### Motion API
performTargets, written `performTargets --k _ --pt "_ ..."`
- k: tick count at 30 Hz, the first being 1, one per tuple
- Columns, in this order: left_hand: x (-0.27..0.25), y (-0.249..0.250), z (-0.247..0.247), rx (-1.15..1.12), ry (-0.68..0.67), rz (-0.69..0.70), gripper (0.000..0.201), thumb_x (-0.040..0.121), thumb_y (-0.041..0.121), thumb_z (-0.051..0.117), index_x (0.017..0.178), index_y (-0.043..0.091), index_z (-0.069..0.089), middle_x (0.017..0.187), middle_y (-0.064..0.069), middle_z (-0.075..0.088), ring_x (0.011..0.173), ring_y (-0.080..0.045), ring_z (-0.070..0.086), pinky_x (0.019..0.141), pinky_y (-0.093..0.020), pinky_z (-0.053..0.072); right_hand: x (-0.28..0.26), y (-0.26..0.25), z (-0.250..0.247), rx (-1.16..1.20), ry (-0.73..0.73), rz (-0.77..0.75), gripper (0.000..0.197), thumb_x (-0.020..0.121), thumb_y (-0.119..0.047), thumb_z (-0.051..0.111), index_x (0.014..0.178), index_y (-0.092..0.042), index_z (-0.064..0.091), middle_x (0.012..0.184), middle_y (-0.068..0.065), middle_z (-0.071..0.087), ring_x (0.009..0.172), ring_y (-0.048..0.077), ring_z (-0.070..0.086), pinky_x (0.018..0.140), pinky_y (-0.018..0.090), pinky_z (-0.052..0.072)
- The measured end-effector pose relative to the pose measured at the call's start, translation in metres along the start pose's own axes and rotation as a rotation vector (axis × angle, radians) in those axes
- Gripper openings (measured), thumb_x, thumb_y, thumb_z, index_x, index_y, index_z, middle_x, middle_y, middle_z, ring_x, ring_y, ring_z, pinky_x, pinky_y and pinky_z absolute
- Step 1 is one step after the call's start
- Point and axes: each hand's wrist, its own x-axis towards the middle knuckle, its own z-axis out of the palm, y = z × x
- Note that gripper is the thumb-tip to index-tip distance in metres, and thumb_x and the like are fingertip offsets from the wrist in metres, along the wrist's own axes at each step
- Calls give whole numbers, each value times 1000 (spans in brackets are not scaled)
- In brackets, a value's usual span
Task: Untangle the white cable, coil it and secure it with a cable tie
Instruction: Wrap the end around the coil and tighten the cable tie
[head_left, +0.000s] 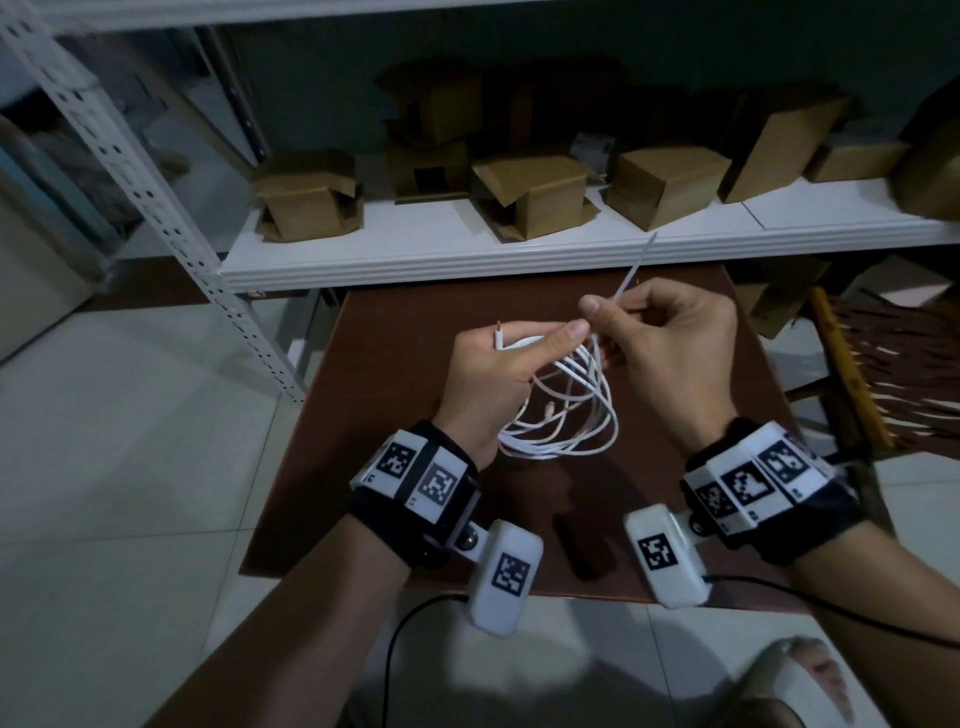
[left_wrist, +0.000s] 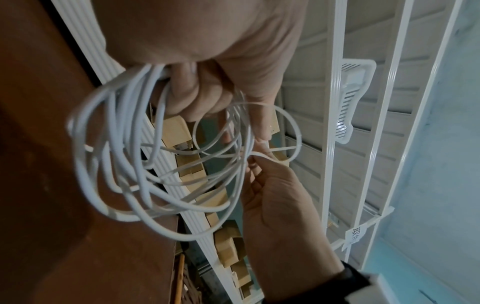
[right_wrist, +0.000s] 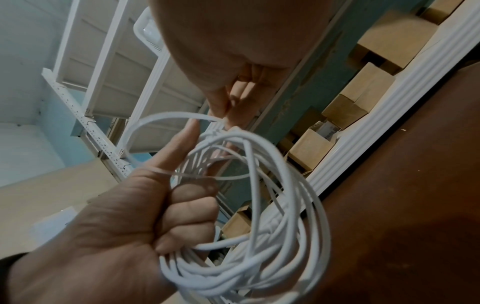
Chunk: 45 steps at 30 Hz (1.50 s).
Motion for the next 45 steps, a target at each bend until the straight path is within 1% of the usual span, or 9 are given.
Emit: performTargets --k 4,9,14,20,26,30,36,41,45 --pt "3 -7 0 -24 22 -11 29 89 4 79 113 -13 73 44 13 58 33 5 51 40 -3 35 -4 2 4 -53 2 -47 19 82 -26 89 73 -15 77 66 -1 74 59 11 65 59 26 50" --pt "11 -13 -4 22 80 7 17 76 -6 88 91 -6 79 75 -10 78 66 -12 73 63 -20 56 -13 1 9 -53 -21 -52 18 83 -21 88 74 -10 78 67 -1 76 62 17 71 61 33 57" --pt "9 -12 -5 51 109 48 12 76 -6 85 87 -7 81 83 -25 78 68 -23 72 66 -30 57 -16 2 11 -30 -61 -70 10 82 -19 89 79 -13 82 73 -1 78 71 23 75 68 44 61" --pt "13 -14 -8 84 132 58 8 76 -4 86 80 -6 79 74 -21 76 64 -21 67 62 -29 53 -14 10 15 -46 -58 -123 12 79 -20 91 77 -16 80 78 1 76 74 23 73 68 42 58" --pt "14 -15 -8 80 165 103 12 75 0 87 83 -5 79 77 -19 78 65 -21 68 63 -30 54 -12 6 19 54 -43 -51 9 80 -12 89 80 -9 81 72 -5 78 69 4 71 68 21 53" --pt "15 -17 -10 75 170 113 14 75 -3 88 87 -3 82 80 -19 80 68 -19 73 66 -28 57 -13 8 18 58 -18 -27 14 79 -14 90 82 -6 80 76 4 78 70 13 71 67 29 58" --pt "18 -18 -13 99 138 105 14 73 -1 89 84 -4 81 81 -26 78 69 -24 70 68 -33 55 -16 5 17 64 -7 -17 14 77 -12 91 81 -5 80 73 5 77 66 10 70 64 25 56" --pt "19 -22 -11 107 128 123 18 73 -3 85 73 -14 71 64 -20 67 59 -19 58 59 -32 45 -20 6 21 41 13 -12 13 77 -15 92 79 -11 80 73 4 77 71 29 74 66 35 60" --pt "21 -22 -12 164 129 163 23 71 4 85 69 -11 67 61 -12 58 60 -18 50 58 -35 39 -19 6 22 36 30 -4 12 77 -14 91 76 -16 79 73 -1 77 71 19 73 67 29 57"
